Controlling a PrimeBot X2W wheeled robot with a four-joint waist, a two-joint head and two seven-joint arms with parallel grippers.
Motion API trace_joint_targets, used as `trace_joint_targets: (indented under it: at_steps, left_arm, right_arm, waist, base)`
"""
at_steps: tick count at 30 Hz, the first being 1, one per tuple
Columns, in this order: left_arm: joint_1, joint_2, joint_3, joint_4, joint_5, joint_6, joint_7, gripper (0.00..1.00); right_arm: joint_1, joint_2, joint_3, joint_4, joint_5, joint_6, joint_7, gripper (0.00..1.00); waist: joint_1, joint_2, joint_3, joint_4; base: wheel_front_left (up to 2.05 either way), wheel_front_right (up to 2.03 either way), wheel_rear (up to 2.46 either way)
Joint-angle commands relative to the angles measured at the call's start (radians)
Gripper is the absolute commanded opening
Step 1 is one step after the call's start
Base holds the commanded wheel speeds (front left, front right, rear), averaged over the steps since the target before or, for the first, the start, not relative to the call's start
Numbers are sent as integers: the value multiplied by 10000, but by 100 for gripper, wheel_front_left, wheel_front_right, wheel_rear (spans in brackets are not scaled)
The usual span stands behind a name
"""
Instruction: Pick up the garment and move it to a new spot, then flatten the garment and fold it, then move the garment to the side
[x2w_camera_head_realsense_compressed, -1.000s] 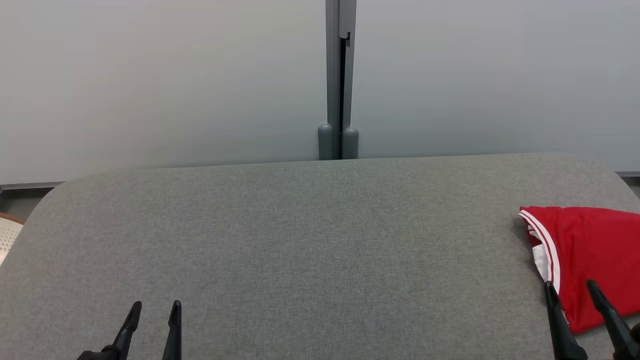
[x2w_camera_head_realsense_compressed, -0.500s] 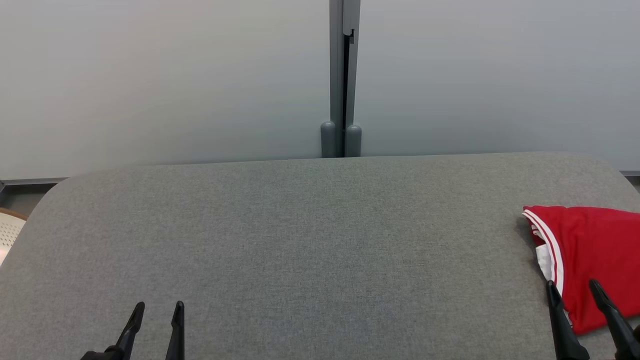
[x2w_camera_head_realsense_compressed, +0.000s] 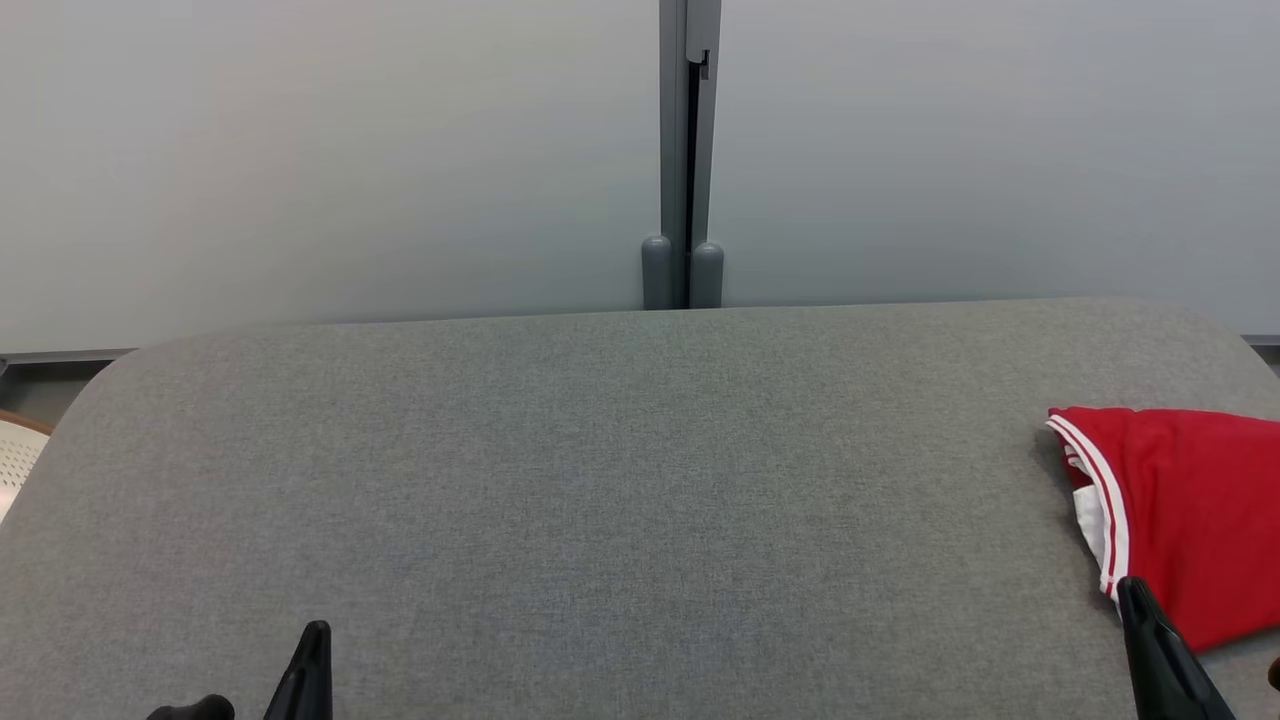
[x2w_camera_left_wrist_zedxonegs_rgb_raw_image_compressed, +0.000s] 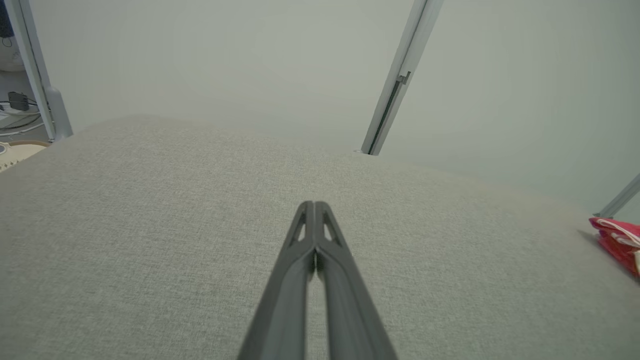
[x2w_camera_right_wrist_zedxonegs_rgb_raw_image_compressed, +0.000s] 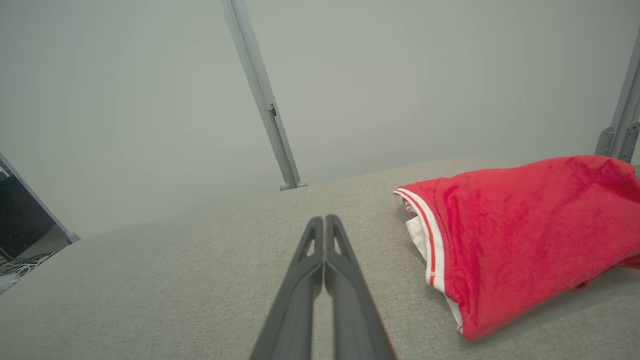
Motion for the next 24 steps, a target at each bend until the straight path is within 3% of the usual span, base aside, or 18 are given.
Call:
trace_joint_targets:
  at_steps: [1,24]
  left_arm:
    - [-345,34,149,-116,-297,-67,57,0]
    - [-1133,-398,927,146,-3458,-551,1013,0]
  right_arm:
    - [-290,-57,-47,-57,352,-1,32,0]
    - [-1328,129,-192,945,3926,-4,260,0]
  waist:
    - [0,-1,6,-3]
    - [0,-1,201,-74]
  base:
    - [0,0,0]
    - [0,0,0]
